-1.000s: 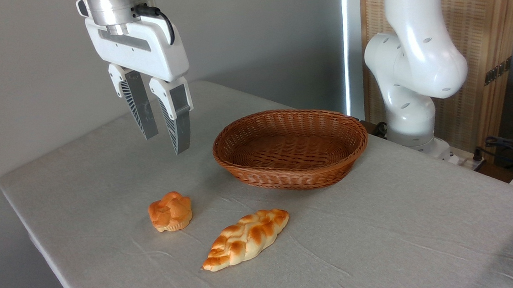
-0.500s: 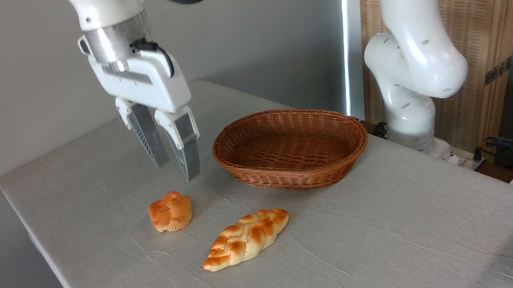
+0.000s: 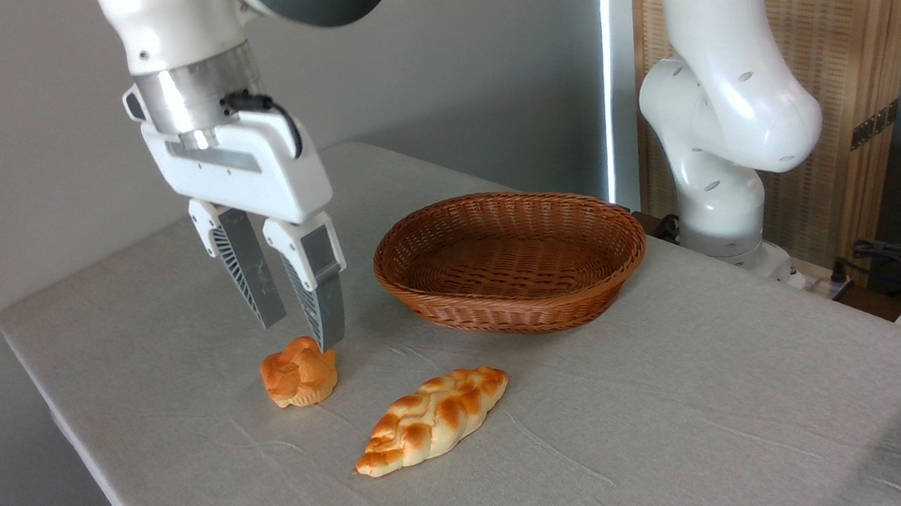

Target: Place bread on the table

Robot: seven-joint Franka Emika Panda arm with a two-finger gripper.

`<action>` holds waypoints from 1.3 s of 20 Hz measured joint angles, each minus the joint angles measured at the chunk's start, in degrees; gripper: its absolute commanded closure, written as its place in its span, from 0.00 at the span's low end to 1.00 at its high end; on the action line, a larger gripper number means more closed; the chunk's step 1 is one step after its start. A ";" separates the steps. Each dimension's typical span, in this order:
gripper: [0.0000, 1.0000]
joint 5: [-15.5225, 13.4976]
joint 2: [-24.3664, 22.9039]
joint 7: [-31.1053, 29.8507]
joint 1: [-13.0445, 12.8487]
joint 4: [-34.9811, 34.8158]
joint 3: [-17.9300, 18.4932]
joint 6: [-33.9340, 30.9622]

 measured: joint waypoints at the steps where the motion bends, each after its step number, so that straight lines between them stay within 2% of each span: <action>1: 0.00 -0.12 -0.18 0.00 0.08 0.00 0.00 -0.09; 6: 0.00 -0.46 -0.36 0.00 0.09 -0.01 -0.09 -0.27; 8: 0.00 -1.61 -0.94 -0.09 0.66 0.24 -0.06 -0.26; 11: 0.00 -4.09 -2.91 0.03 4.22 0.53 -1.44 -0.57; 13: 0.00 -5.35 -4.80 1.10 7.77 0.53 -3.52 -2.46; 15: 0.00 -5.77 -5.56 2.81 8.81 0.52 -4.30 -3.43; 20: 0.00 -6.03 -5.72 4.40 9.01 0.26 -5.89 -6.64; 26: 0.00 -6.03 -7.55 4.46 9.04 -2.47 -6.41 -7.06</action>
